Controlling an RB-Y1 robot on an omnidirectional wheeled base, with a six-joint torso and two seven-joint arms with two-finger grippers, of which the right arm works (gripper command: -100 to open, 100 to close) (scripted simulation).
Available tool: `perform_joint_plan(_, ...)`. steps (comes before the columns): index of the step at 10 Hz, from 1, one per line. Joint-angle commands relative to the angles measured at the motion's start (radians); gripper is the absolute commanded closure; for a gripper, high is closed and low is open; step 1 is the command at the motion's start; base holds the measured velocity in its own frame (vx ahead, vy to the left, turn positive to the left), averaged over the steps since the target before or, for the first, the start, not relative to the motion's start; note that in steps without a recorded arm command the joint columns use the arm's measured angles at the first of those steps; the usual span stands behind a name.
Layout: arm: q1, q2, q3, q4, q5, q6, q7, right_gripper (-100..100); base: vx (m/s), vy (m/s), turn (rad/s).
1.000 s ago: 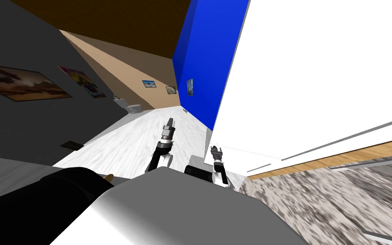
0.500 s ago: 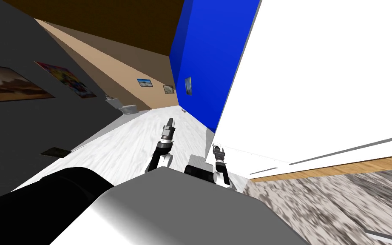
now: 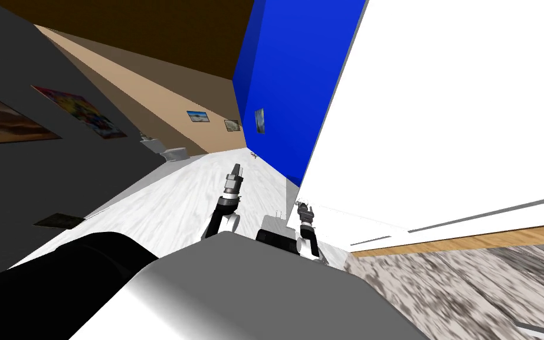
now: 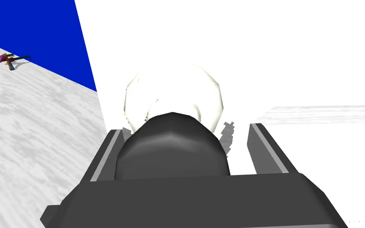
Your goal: Push the door open
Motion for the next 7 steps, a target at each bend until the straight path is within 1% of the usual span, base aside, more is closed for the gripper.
perform_joint_plan(1,-0.002,-0.001,-0.032,-0.018,-0.014,-0.001,0.011,100,0.19,0.125,-0.094)
perform_joint_plan(5,-0.007,0.021,-0.066,-0.015,-0.032,-0.004,0.022,100,0.197,0.104,-0.068)
perform_joint_plan(6,-0.003,0.018,-0.061,-0.016,-0.029,0.002,0.023,100,0.083,0.031,-0.023)
perform_joint_plan(7,-0.006,-0.009,-0.082,-0.016,-0.04,-0.004,0.028,100,0.137,0.036,-0.035)
